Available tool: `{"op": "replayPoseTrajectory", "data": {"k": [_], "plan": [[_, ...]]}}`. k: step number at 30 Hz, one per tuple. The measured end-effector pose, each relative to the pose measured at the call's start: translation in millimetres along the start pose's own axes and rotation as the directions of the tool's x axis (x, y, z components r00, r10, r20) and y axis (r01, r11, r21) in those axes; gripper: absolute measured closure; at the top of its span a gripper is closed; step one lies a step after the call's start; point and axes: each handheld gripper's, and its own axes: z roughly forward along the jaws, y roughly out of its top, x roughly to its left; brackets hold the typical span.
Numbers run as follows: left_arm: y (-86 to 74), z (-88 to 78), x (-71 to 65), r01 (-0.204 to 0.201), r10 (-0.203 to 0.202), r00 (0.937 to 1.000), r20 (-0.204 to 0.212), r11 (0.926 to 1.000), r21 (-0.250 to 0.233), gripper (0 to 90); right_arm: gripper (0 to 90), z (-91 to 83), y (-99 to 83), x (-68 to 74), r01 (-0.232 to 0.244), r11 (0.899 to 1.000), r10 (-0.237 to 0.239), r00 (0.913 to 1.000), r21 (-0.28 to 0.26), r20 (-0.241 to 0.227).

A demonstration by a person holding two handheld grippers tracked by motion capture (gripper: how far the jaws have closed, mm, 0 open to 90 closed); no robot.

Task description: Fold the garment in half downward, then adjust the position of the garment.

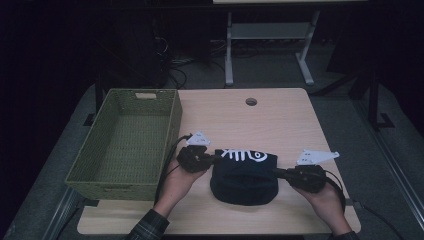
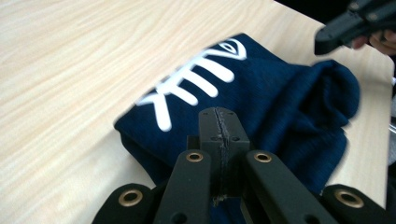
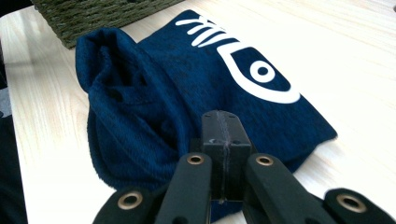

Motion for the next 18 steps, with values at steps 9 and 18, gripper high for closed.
{"op": "replayPoseTrajectory", "data": {"k": [9,18], "plan": [[12.5,23.9,16.1,0.001,-0.001,0.9993,-0.039,0.9998,0.019,90.0,89.9,16.1,6.2,1.3,0.028,0.999,-0.028,0.9995,0.018,-0.012],[8.3,51.3,23.8,-0.012,0.015,0.9992,-0.037,0.9961,0.087,90.0,89.9,17.3,-3.3,10.3,0.038,0.999,-0.036,0.9980,0.038,-0.051]]}}
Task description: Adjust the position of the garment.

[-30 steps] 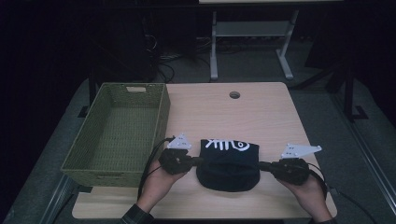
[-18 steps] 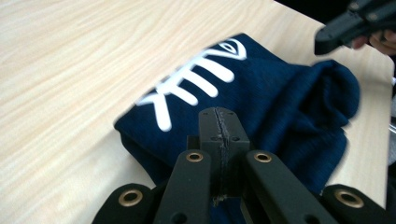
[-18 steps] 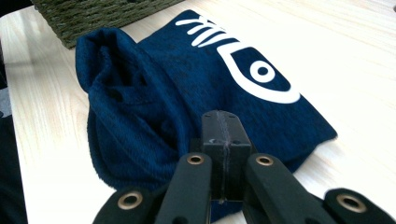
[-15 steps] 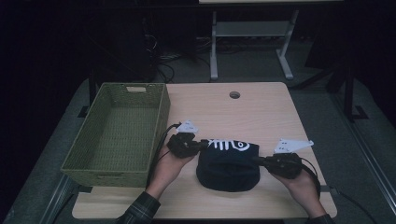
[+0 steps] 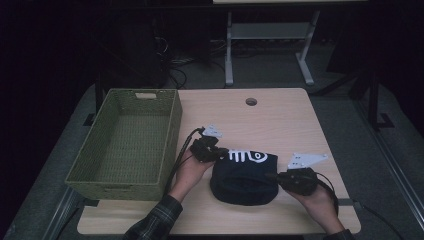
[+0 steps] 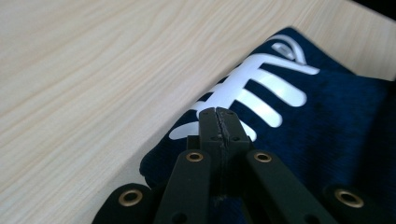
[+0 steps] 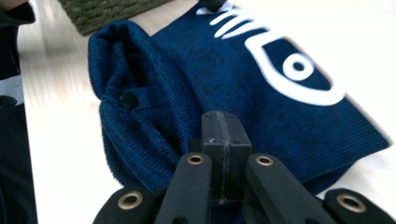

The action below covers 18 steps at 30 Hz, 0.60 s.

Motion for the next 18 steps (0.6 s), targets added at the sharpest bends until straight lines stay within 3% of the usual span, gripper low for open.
{"op": "replayPoseTrajectory", "data": {"k": [4,13,18], "plan": [[-2.4,10.0,1.6,0.010,-0.011,0.9999,0.001,0.9997,0.022,90.0,89.9,7.3,-5.6,3.9,-0.005,1.000,0.006,0.9998,0.025,-0.020],[-5.5,33.2,3.6,-0.027,0.028,0.9996,-0.006,0.9961,0.083,90.0,90.0,30.9,-18.3,14.3,-0.002,0.995,0.005,0.9994,0.102,-0.033],[-4.2,41.6,6.7,-0.025,0.025,0.9997,0.005,0.9948,0.098,90.0,90.0,40.0,-19.1,21.8,0.010,0.993,-0.004,0.9987,0.116,-0.051]]}}
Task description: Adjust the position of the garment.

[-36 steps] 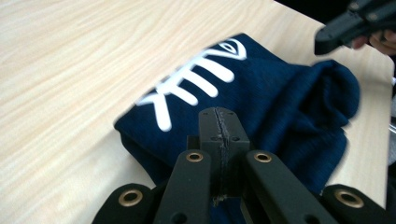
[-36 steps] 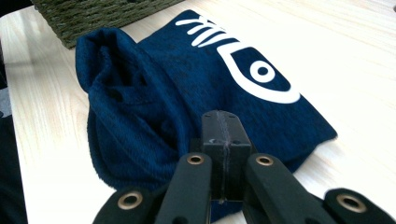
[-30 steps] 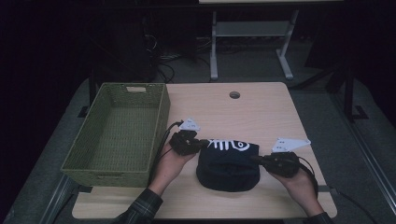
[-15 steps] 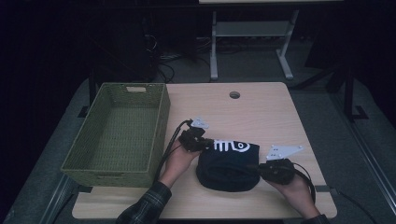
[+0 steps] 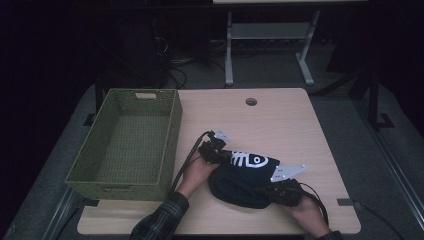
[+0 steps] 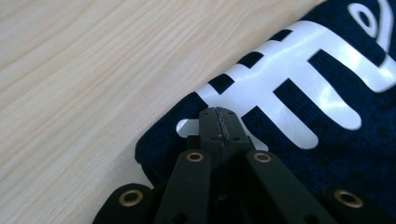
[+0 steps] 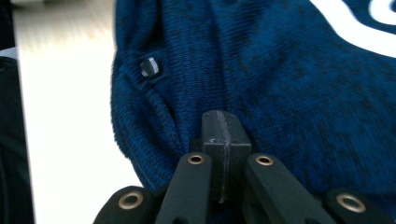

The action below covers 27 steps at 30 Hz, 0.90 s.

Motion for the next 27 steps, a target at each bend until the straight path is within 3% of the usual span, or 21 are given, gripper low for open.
{"op": "replayPoseTrajectory", "data": {"k": [8,12,14,19,24,27], "plan": [[5.6,6.1,1.4,-0.024,0.024,0.9996,0.014,0.9996,0.015,90.0,90.0,10.7,5.2,16.8,0.057,0.998,-0.057,0.9982,0.004,-0.020],[7.2,-6.6,-0.9,-0.007,0.007,0.9998,0.018,0.9996,-0.027,90.0,90.0,4.5,7.4,15.5,0.059,0.998,-0.060,0.9980,-0.019,-0.022],[7.7,-16.3,-3.6,0.000,0.002,0.9994,0.035,0.9984,-0.056,90.0,90.0,-3.5,8.7,13.5,0.058,0.996,-0.060,0.9981,-0.064,-0.016],[-0.8,-43.1,-21.5,-0.021,0.026,0.9986,0.046,0.9950,-0.098,90.0,90.0,-25.6,12.4,2.6,0.053,0.986,-0.042,0.9967,-0.160,0.070],[-16.6,-65.9,-41.6,-0.039,0.045,0.9981,0.042,0.9922,-0.118,90.0,90.0,-31.4,11.4,-15.5,0.006,0.985,0.017,0.9907,-0.171,0.135],[-25.5,-67.7,-51.1,-0.047,0.052,0.9977,0.045,0.9936,-0.103,90.0,90.0,-28.1,8.5,-28.4,-0.021,0.988,0.047,0.9841,-0.151,0.171]]}}
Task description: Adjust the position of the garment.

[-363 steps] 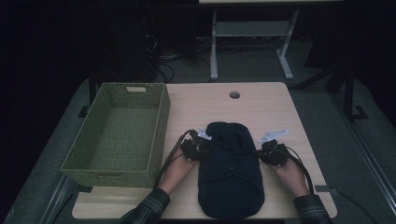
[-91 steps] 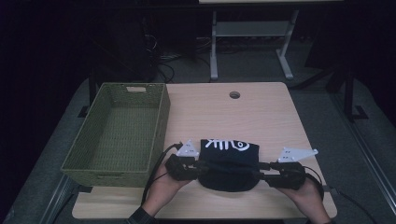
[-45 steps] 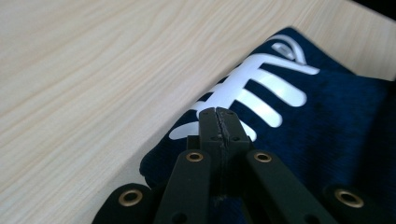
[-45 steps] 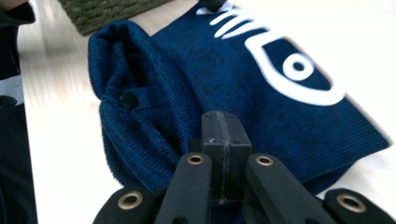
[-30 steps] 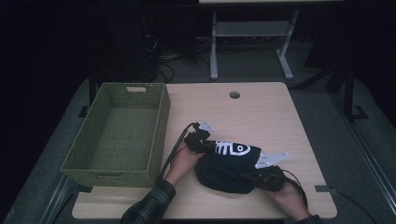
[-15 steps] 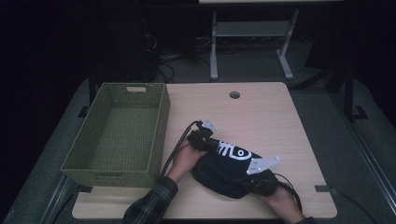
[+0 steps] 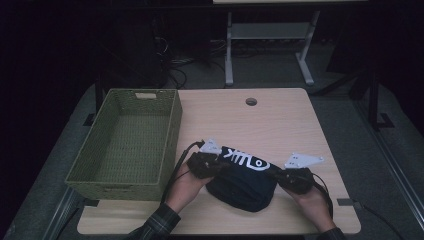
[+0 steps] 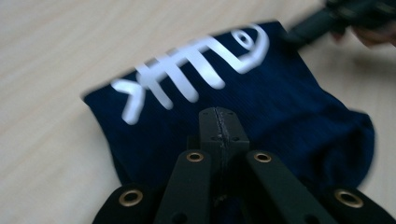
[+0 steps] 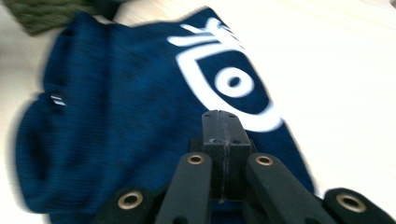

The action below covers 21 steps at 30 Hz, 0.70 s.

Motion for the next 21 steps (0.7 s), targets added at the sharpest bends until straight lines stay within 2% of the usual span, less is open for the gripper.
{"op": "replayPoseTrajectory", "data": {"k": [2,4,6,8,10,12,15,18,21], "plan": [[-5.4,4.6,-2.9,-0.007,0.008,1.0000,-0.003,0.9992,0.040,90.0,90.0,3.3,-2.3,-6.8,-0.013,1.000,0.012,0.9998,0.020,0.013],[-9.0,11.7,-2.0,0.007,-0.007,0.9999,-0.009,0.9979,0.064,90.0,90.0,8.1,-5.6,-13.6,-0.048,0.998,0.047,0.9988,0.047,0.011],[-11.5,16.5,1.5,0.001,0.001,0.9998,-0.019,0.9952,0.098,90.0,90.0,12.3,-8.2,-17.0,-0.063,0.995,0.062,0.9979,0.072,0.014],[-14.4,21.5,3.9,-0.016,0.024,0.9985,-0.049,0.9889,0.147,90.0,90.0,15.7,-10.4,-18.2,-0.074,0.994,0.074,0.9972,0.085,0.008],[-18.1,25.3,7.3,-0.018,0.029,0.9976,-0.062,0.9856,0.168,90.0,90.0,17.6,-11.6,-18.0,-0.077,0.992,0.077,0.9970,0.095,0.005],[-19.0,26.1,9.8,-0.013,0.024,0.9976,-0.065,0.9856,0.168,90.0,90.0,17.9,-11.9,-15.0,-0.077,0.991,0.077,0.9970,0.105,0.001],[-18.6,25.3,12.9,-0.022,0.041,0.9939,-0.102,0.9832,0.181,90.0,90.0,17.3,-14.2,-9.4,-0.067,0.992,0.069,0.9974,0.111,-0.019],[-19.9,24.6,16.8,0.001,0.015,0.9956,-0.092,0.9860,0.167,90.0,90.0,16.3,-17.5,-4.5,-0.054,0.993,0.057,0.9979,0.105,-0.029],[-19.3,23.6,17.5,0.005,0.009,0.9965,-0.084,0.9864,0.165,90.0,90.0,15.0,-17.5,-3.0,-0.055,0.993,0.058,0.9979,0.103,-0.026]]}}
